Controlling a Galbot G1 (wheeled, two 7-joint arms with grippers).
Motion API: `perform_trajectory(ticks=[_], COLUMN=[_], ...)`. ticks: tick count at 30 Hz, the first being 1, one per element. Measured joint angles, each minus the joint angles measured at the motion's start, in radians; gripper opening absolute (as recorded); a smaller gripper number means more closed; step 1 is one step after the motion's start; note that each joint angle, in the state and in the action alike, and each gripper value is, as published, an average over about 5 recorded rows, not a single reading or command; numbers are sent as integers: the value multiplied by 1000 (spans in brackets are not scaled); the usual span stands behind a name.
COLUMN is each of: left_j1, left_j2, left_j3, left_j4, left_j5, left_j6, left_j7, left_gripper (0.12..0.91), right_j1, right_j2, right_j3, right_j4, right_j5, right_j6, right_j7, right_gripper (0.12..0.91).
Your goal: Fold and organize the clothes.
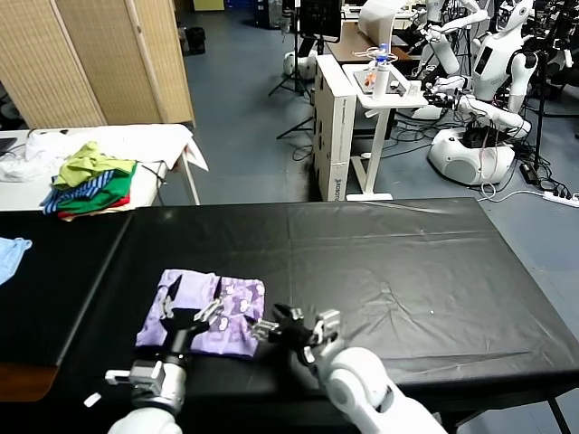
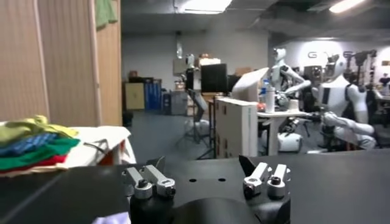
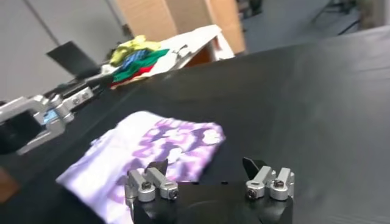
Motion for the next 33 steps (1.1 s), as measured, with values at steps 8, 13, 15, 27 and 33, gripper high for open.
perform_trajectory(ticks=[8,13,15,27,33], left_j1=[22,28,29,46,63], left_j2=[2,1,0,-1,-5], left_j3=[-42,-59,-65,-75,-79], left_j4=[-11,-11,-9,11,6], left_j5=[-5,-8,-12,-44,-98], left_j6=[-10,-16,-19,-29,-9], left_j7=[-6,-15,-19,-42,-53], left_gripper=[907,907,907,907,907], right_j1=[2,-14,-25,-60,-85], right_j2=[11,-6,-20,-188,-233], right_j3=[-14,12,35,223,253], right_j4=[-29,-7,9,47,73], right_j5=[-4,-10,-10,-41,-136], right_j6=[0,-8,-18,-75,-39], right_j7=[5,2,0,-97,-151], right_gripper=[389,153,145,142,257])
